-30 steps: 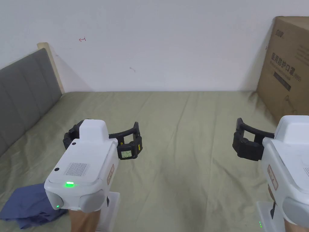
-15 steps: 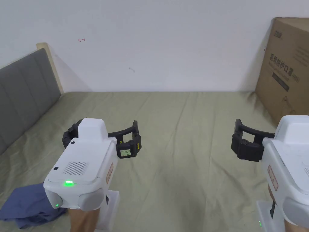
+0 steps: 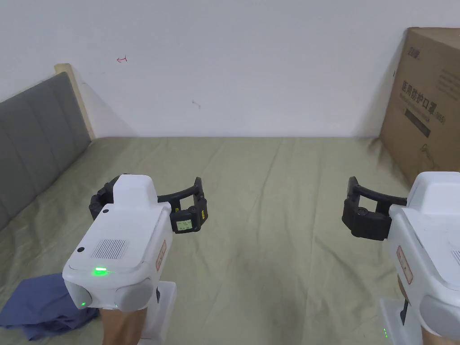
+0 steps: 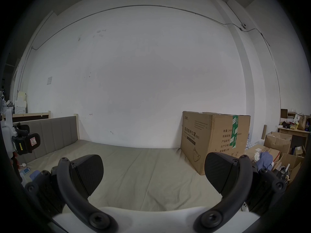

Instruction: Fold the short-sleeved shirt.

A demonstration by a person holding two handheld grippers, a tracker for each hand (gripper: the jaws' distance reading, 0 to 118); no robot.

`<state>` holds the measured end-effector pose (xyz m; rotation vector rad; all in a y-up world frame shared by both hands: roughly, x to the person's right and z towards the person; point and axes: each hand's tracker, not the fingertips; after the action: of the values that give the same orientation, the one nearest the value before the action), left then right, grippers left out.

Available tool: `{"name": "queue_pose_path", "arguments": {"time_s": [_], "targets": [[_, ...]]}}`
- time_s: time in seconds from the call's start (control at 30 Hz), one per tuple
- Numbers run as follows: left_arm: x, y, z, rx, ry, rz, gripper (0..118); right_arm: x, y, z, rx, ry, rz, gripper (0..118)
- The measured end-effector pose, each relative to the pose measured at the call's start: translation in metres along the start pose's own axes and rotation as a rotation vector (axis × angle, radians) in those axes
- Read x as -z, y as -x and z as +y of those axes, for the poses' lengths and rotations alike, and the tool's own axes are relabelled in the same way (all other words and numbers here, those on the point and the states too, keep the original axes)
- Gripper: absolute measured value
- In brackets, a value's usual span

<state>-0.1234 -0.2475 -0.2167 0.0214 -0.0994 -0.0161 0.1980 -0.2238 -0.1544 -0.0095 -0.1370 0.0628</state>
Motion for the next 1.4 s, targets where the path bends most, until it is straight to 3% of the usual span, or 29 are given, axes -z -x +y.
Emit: {"name": "queue_pose_path", "arguments": {"time_s": [1.4], "targets": [[-0.0028,0.0074,-0.0001,-0.018,0.006,0.009,118,-0.0029,0.0049,0.004,-0.01,-0.007,0.011,118]]}}
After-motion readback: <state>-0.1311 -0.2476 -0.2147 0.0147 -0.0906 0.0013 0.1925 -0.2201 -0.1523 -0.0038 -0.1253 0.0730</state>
